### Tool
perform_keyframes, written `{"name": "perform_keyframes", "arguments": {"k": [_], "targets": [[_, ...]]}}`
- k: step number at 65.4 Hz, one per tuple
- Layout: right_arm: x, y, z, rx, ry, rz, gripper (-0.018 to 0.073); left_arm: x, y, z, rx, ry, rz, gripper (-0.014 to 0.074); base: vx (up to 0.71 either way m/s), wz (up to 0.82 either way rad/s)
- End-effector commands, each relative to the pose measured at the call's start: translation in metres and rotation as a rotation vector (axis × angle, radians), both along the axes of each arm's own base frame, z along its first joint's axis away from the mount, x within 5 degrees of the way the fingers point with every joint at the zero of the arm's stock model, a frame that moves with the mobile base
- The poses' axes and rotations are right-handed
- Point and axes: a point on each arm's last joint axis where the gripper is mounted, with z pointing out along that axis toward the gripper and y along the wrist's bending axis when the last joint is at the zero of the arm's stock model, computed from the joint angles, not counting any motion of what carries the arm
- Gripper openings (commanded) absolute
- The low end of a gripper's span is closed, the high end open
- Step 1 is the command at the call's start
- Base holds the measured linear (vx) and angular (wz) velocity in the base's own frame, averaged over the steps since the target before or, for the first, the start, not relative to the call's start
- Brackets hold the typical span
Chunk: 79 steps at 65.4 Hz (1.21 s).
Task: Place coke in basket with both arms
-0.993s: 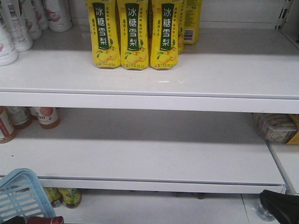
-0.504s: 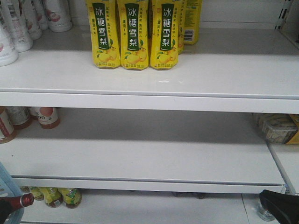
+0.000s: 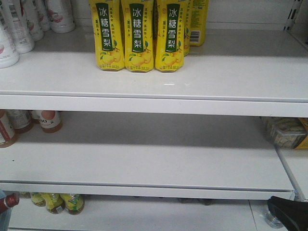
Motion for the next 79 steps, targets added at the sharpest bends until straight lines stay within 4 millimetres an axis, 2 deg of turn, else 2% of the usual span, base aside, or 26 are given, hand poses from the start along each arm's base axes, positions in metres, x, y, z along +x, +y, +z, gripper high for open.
{"name": "perform_keyframes", "arguments": {"k": [1, 34, 45, 79], "targets": [[0.0034, 0.0018, 0.0139, 0.034, -0.083, 0.005, -0.0005, -0.0028, 0.002, 0.0173, 0.017, -0.219, 0.03, -0.0006, 0.0, 0.0], [0.0034, 0.0017, 0.0136, 0.032, -0.081, 0.004, -0.0005, -0.0016, 0.0098, 0.0171, 0.04, -0.216, 0.175, -0.0006, 0.0, 0.0], [0.0034, 0.0017, 0.0136, 0.032, -0.081, 0.004, -0.0005, -0.0015, 0.0094, 0.0161, 0.125, -0.218, 0.181, -0.0006, 0.0, 0.0], [0.0034, 0.0017, 0.0136, 0.032, -0.081, 0.004, -0.0005, -0.0015, 0.0094, 0.0161, 0.128, -0.219, 0.18, -0.0006, 0.0, 0.0]]}}
